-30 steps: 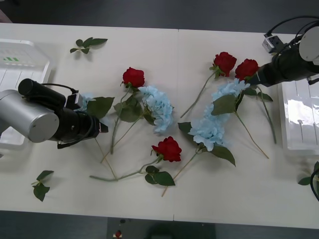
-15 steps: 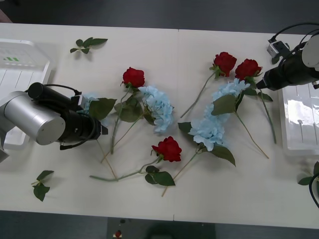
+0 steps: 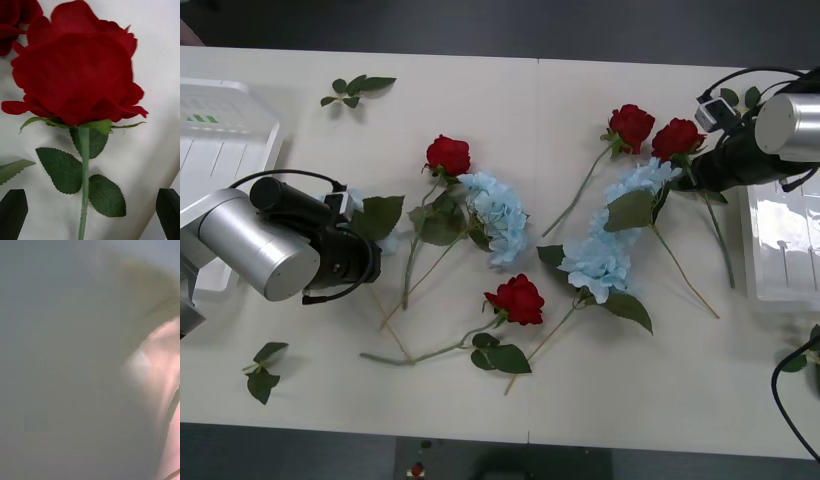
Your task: Put the red flowers into the right box and the blue flowers into the left box
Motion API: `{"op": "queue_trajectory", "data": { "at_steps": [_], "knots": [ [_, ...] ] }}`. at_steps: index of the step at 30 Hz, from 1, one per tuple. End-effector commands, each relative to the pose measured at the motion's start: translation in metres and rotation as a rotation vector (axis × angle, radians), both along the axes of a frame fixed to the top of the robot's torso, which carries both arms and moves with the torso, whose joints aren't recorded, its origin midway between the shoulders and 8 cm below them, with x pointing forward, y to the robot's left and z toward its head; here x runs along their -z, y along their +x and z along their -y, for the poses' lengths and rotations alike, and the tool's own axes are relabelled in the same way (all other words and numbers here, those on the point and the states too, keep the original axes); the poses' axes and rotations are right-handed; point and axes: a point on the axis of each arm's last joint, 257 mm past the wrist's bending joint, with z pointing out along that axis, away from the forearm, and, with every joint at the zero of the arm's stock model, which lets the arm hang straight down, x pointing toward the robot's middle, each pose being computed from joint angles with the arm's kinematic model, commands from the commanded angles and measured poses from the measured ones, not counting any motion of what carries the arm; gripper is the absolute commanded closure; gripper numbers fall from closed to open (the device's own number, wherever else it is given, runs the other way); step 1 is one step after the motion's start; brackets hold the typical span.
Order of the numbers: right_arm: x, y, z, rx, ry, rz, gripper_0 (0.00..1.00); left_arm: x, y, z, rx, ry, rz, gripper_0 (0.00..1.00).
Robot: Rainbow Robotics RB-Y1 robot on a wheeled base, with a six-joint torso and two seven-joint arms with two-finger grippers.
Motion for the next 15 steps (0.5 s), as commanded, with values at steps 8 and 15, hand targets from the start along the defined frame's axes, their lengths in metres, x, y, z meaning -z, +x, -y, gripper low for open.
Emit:
{"op": "queue_trajectory", "data": {
  "at_steps": [8,15],
  "knots": [
    [-0.002,0.009,-0.02,-0.055,-0.026,0.011,0.0,-0.03,0.013,0.0,0.006,0.003,0.057,1.0],
    [0.006,0.007,-0.027,-0.062,-0.008,-0.001,0.0,-0.117,0.012,-0.04,0.017,0.089,0.139,1.0]
  ]
}}
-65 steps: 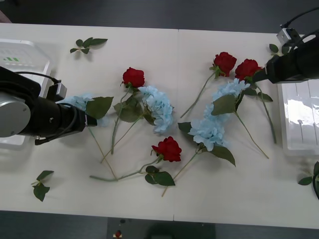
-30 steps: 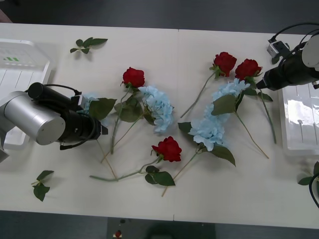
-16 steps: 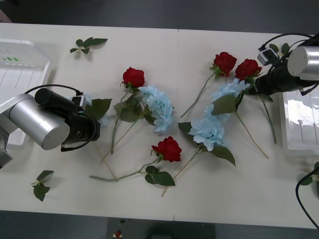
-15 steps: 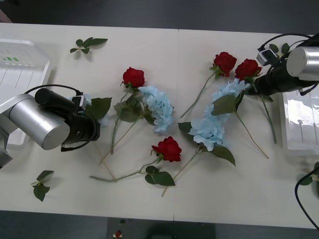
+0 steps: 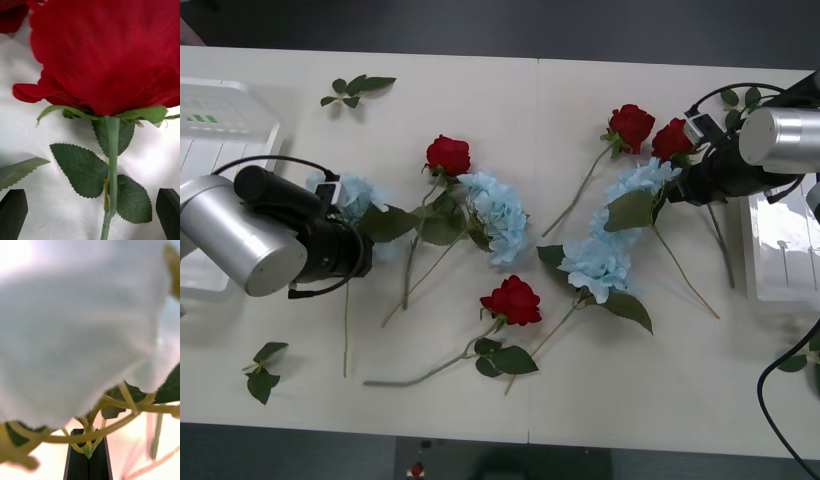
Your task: Put the red flowers into the right box and the blue flowers into the left box
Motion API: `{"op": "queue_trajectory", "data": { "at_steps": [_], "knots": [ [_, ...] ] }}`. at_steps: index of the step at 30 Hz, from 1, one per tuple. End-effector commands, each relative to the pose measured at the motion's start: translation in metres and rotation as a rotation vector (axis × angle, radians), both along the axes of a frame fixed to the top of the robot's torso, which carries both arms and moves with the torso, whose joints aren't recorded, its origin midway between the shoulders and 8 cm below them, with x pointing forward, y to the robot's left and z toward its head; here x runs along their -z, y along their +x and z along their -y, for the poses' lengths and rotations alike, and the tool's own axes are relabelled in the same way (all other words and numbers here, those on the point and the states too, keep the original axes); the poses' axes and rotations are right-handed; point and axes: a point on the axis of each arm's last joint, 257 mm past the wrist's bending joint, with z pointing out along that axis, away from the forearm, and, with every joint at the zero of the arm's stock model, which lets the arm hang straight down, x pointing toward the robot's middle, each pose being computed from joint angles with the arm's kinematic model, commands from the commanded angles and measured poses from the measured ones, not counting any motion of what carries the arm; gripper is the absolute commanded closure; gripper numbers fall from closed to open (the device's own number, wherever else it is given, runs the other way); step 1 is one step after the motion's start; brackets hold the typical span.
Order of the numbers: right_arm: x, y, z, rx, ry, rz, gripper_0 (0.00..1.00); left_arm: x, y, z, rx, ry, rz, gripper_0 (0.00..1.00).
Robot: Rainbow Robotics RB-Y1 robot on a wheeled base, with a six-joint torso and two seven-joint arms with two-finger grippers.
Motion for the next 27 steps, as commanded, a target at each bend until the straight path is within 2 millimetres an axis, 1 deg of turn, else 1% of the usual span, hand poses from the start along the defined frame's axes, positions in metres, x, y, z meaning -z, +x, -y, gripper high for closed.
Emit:
{"op": "queue_trajectory", "data": {
  "at_steps": [1,3,4,6,7,8,10,11,12,13,14,17,18,19,20,22,24,26,27],
  "knots": [
    [-0.017,0.012,-0.019,-0.069,-0.016,0.032,0.0,-0.095,0.016,-0.035,-0.013,0.052,0.126,1.0],
    [-0.017,0.012,-0.02,-0.071,-0.013,0.033,0.0,-0.117,0.017,-0.048,-0.02,0.077,0.153,1.0],
    [-0.018,0.012,-0.021,-0.071,-0.009,0.035,0.0,-0.132,0.018,-0.058,-0.029,0.094,0.175,1.0],
    [-0.016,0.01,-0.023,-0.076,-0.007,0.024,0.0,-0.156,0.024,-0.077,-0.054,0.118,0.215,1.0],
    [-0.016,0.01,-0.023,-0.076,-0.004,0.024,0.0,-0.163,0.026,-0.083,-0.063,0.126,0.229,1.0],
    [-0.015,0.01,-0.026,-0.079,-0.002,0.021,0.0,-0.179,0.031,-0.102,-0.094,0.153,0.259,1.0],
    [-0.014,0.01,-0.027,-0.081,0.0,0.021,0.0,-0.197,0.037,-0.129,-0.141,0.186,0.289,1.0],
    [-0.015,0.01,-0.026,-0.078,0.001,0.021,0.0,-0.202,0.039,-0.137,-0.157,0.193,0.298,1.0],
    [-0.015,0.01,-0.027,-0.08,0.002,0.022,0.0,-0.209,0.043,-0.154,-0.189,0.206,0.313,1.0],
    [-0.014,0.009,-0.029,-0.081,0.005,0.018,0.0,-0.214,0.046,-0.164,-0.21,0.211,0.322,1.0],
    [-0.013,0.008,-0.03,-0.081,0.01,0.011,0.0,-0.219,0.049,-0.18,-0.243,0.216,0.333,1.0],
    [-0.01,0.005,-0.032,-0.081,0.015,0.0,0.0,-0.228,0.054,-0.22,-0.319,0.262,0.355,1.0],
    [-0.009,0.005,-0.033,-0.084,0.015,-0.002,0.0,-0.23,0.057,-0.237,-0.348,0.283,0.366,1.0],
    [-0.009,0.005,-0.033,-0.084,0.015,-0.002,0.0,-0.232,0.058,-0.246,-0.361,0.297,0.374,1.0],
    [-0.009,0.005,-0.034,-0.084,0.017,-0.002,0.0,-0.233,0.061,-0.266,-0.389,0.317,0.384,1.0],
    [-0.008,0.004,-0.035,-0.086,0.015,-0.003,0.0,-0.227,0.062,-0.293,-0.428,0.326,0.381,1.0],
    [-0.008,0.004,-0.034,-0.084,0.016,-0.004,0.0,-0.22,0.061,-0.307,-0.432,0.344,0.367,1.0],
    [-0.007,0.004,-0.035,-0.085,0.018,-0.005,0.0,-0.207,0.058,-0.326,-0.432,0.374,0.34,1.0],
    [-0.007,0.004,-0.035,-0.086,0.015,-0.005,0.0,-0.204,0.058,-0.329,-0.432,0.377,0.334,1.0]
  ]
}}
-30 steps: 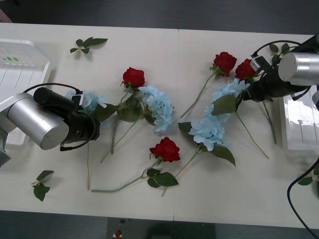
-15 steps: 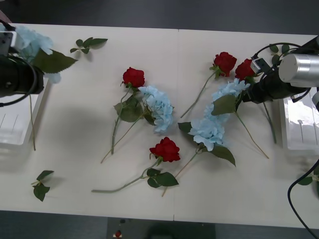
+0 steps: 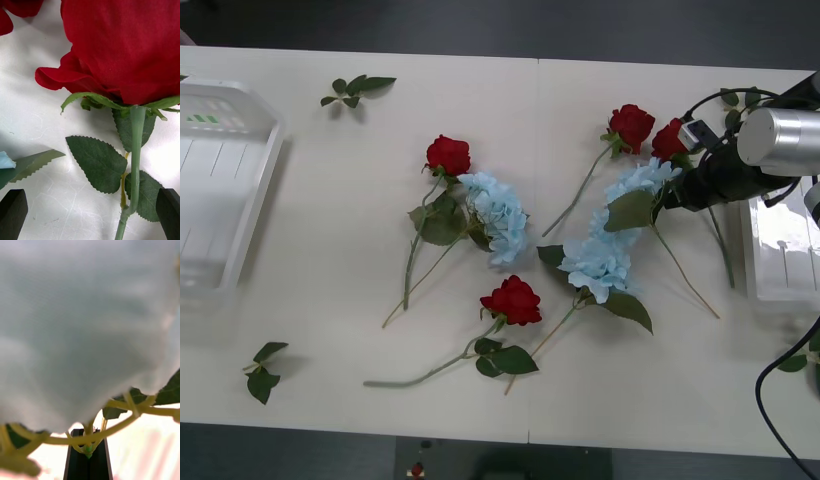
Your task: Put the red flowers into the right box and the blue flowers into the left box
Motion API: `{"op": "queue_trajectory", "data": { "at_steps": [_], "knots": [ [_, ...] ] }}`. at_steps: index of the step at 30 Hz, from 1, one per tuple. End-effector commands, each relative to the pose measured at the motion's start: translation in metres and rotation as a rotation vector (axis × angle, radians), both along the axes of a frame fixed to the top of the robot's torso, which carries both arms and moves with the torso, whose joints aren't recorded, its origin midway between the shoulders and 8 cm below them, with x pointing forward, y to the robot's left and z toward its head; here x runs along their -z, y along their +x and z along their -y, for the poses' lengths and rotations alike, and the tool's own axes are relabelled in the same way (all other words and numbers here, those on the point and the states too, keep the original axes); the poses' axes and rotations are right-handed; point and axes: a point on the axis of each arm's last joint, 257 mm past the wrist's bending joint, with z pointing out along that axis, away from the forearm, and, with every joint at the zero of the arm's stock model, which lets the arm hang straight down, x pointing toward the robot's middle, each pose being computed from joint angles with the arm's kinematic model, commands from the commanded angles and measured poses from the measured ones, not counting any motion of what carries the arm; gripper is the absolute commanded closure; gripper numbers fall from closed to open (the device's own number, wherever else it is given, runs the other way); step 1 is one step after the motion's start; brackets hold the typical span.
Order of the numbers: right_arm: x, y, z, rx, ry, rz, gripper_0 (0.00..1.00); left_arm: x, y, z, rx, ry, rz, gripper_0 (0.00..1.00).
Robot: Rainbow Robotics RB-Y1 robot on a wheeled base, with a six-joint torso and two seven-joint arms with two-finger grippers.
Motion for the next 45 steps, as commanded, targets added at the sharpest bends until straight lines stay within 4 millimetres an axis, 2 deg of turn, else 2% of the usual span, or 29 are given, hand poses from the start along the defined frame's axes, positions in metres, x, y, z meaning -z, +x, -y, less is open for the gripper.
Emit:
{"op": "queue_trajectory", "data": {
  "at_steps": [1,2,4,5,7,9,10,11,13,15,20,24,29,32,38,42,45],
  "knots": [
    [-0.015,0.012,-0.023,-0.056,-0.006,0.035,0.01,-0.006,0.002,-0.028,0.016,0.083,-0.024,1.0],
    [-0.015,0.012,-0.023,-0.055,-0.008,0.035,0.07,-0.001,0.002,-0.031,0.013,0.082,-0.027,1.0],
    [-0.014,0.012,-0.023,-0.059,-0.014,0.033,0.29,0.005,0.002,-0.04,0.005,0.079,-0.023,1.0],
    [-0.013,0.012,-0.024,-0.065,-0.022,0.032,0.47,0.008,0.003,-0.044,0.001,0.078,-0.021,0.95],
    [-0.013,0.014,-0.025,-0.076,-0.041,0.04,0.63,0.013,0.003,-0.048,0.004,0.081,-0.02,0.81],
    [-0.011,0.016,-0.025,-0.092,-0.064,0.053,0.8,0.016,0.004,-0.051,0.005,0.082,-0.017,0.61],
    [-0.011,0.019,-0.026,-0.102,-0.08,0.065,0.93,0.017,0.004,-0.052,0.005,0.083,-0.018,0.49],
    [-0.011,0.019,-0.026,-0.105,-0.087,0.067,0.99,0.017,0.004,-0.051,0.006,0.082,-0.019,0.38],
    [-0.011,0.02,-0.025,-0.103,-0.09,0.072,1.0,0.017,0.004,-0.051,0.008,0.084,-0.021,0.17],
    [-0.011,0.02,-0.025,-0.099,-0.088,0.072,1.0,0.017,0.005,-0.05,0.011,0.082,-0.018,0.02],
    [-0.014,0.02,-0.022,-0.08,-0.07,0.071,1.0,0.017,0.008,-0.043,0.027,0.062,-0.005,0.0],
    [-0.023,0.019,-0.02,-0.044,-0.012,0.056,1.0,0.009,0.017,-0.019,0.067,-0.007,0.031,0.0],
    [-0.047,0.018,-0.02,-0.025,0.044,0.048,1.0,-0.013,0.024,0.048,0.166,-0.132,0.058,0.0],
    [-0.069,0.016,-0.022,-0.027,0.073,0.056,1.0,-0.017,0.022,0.096,0.246,-0.183,0.044,0.0],
    [-0.119,0.009,-0.025,-0.025,0.145,0.08,1.0,-0.015,0.022,0.175,0.379,-0.26,0.06,0.0],
    [-0.148,0.002,-0.013,0.013,0.207,0.1,1.0,-0.014,0.023,0.219,0.449,-0.314,0.08,0.0],
    [-0.157,-0.002,0.004,0.059,0.254,0.104,1.0,-0.011,0.025,0.247,0.488,-0.358,0.092,0.0]
  ]
}}
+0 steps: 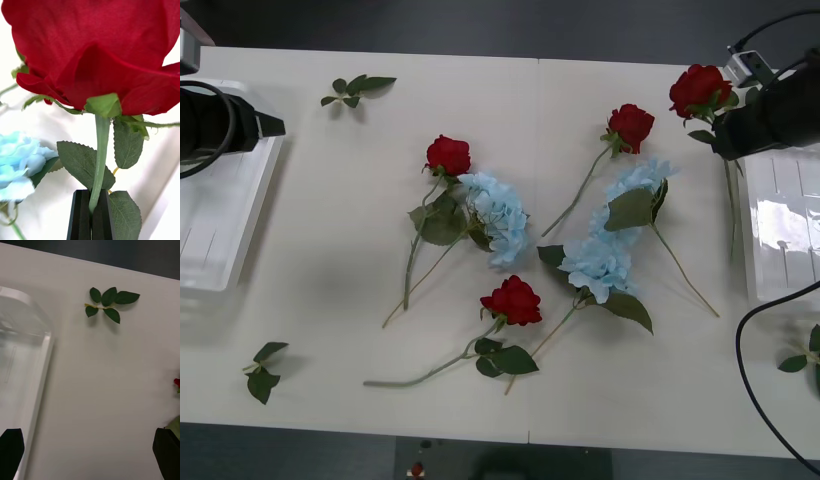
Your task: Put the red flowers into the right box and the blue flowers into the left box
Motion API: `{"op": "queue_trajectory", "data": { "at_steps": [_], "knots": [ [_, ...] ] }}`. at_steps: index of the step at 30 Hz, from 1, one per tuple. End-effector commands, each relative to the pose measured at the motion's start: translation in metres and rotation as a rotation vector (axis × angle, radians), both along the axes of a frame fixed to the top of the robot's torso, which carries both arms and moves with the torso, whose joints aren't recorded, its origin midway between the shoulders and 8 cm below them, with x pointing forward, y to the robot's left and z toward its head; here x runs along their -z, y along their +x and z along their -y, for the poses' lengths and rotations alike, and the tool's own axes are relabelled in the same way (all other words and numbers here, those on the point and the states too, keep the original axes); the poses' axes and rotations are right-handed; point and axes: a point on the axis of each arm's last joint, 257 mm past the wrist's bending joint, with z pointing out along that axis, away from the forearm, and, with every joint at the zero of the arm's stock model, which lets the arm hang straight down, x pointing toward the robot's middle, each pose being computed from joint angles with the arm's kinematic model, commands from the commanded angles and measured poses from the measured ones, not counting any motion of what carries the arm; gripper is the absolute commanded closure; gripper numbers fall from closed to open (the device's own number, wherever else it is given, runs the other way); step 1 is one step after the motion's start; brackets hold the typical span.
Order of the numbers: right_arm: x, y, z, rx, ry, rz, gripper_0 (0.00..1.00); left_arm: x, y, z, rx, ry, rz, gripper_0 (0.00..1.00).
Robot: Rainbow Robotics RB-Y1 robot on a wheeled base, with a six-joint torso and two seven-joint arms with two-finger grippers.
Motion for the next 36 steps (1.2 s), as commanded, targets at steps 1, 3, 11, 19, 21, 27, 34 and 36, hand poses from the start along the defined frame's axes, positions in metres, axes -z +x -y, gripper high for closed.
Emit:
{"op": "queue_trajectory", "data": {
  "at_steps": [1,3,11,19,21,27,34,36],
  "knots": [
    [-0.047,0.008,0.014,0.063,0.067,0.068,1.0,-0.017,0.008,0.048,0.06,-0.075,0.045,0.0],
    [-0.049,0.003,0.034,0.112,0.073,0.058,1.0,-0.014,0.01,0.068,0.089,-0.092,0.047,0.0],
    [-0.052,-0.025,0.107,0.324,0.064,-0.014,1.0,0.014,0.02,0.138,0.185,-0.043,0.041,0.0],
    [-0.049,-0.047,0.161,0.529,0.083,-0.036,1.0,0.053,0.03,0.194,0.222,-0.014,0.022,0.0],
    [-0.05,-0.053,0.174,0.567,0.08,-0.04,1.0,0.06,0.033,0.197,0.22,0.009,0.019,0.0],
    [-0.044,-0.065,0.209,0.667,0.074,-0.023,1.0,0.085,0.046,0.207,0.211,0.076,-0.007,0.0],
    [-0.009,-0.066,0.234,0.706,0.043,0.045,1.0,0.111,0.056,0.215,0.211,0.105,-0.029,0.0],
    [-0.001,-0.065,0.233,0.706,0.044,0.051,0.97,0.116,0.06,0.213,0.206,0.103,-0.026,0.0]
  ]
}}
